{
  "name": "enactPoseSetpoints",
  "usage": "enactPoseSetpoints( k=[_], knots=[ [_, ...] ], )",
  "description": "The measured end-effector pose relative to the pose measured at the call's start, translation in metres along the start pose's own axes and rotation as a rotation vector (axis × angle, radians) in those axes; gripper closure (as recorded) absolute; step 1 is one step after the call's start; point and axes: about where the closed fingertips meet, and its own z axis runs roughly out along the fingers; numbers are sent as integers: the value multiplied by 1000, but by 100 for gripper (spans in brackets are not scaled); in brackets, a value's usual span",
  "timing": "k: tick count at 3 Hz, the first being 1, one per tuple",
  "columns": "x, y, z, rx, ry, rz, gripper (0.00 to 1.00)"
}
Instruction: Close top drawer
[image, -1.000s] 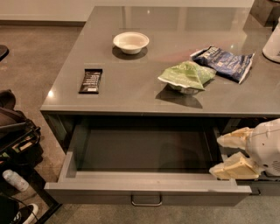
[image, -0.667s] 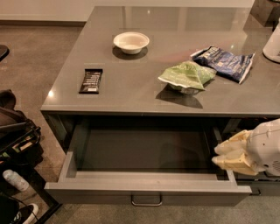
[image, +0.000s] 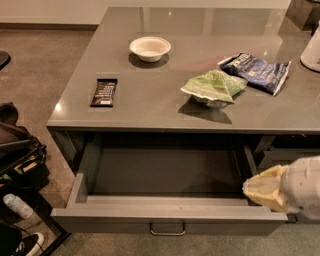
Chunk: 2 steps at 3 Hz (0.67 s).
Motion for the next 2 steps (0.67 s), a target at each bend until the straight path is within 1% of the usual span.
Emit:
enactPoseSetpoints(
  k=[1,2],
  knots=[
    [38,13,38,10,-102,92,100],
    [66,18,61,27,-174,166,100]
  ],
)
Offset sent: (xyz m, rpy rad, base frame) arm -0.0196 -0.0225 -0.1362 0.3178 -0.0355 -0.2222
